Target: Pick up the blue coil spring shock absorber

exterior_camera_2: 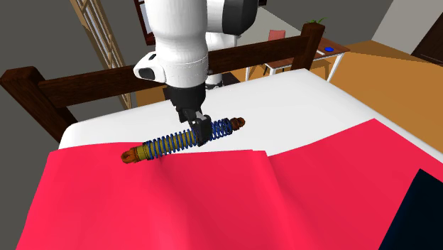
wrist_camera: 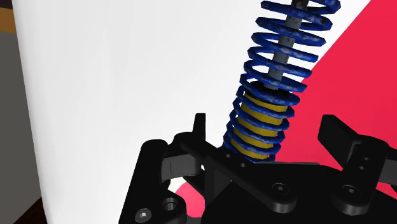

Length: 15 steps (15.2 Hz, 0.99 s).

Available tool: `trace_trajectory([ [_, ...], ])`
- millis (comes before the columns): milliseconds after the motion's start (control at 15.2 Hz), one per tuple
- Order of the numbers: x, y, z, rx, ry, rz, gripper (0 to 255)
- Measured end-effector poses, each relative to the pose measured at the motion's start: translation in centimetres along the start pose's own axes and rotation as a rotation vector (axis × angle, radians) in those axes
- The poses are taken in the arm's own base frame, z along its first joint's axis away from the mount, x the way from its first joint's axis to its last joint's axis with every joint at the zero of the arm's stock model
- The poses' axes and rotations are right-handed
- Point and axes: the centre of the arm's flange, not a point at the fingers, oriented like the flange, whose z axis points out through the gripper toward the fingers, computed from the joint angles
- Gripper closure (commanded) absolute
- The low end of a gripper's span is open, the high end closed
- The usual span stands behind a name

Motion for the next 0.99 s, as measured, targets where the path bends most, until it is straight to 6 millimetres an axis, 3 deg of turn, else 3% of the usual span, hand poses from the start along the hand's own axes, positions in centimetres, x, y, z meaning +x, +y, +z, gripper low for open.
trace_trajectory([
  [198, 0.2, -0.2, 1.5, 0.000, 0.000, 0.001, 0],
  [264, 0.1, -0.2, 1.7, 0.000, 0.000, 0.001, 255],
  [990, 0.0, -0.2, 1.6, 0.000, 0.000, 0.002, 255],
])
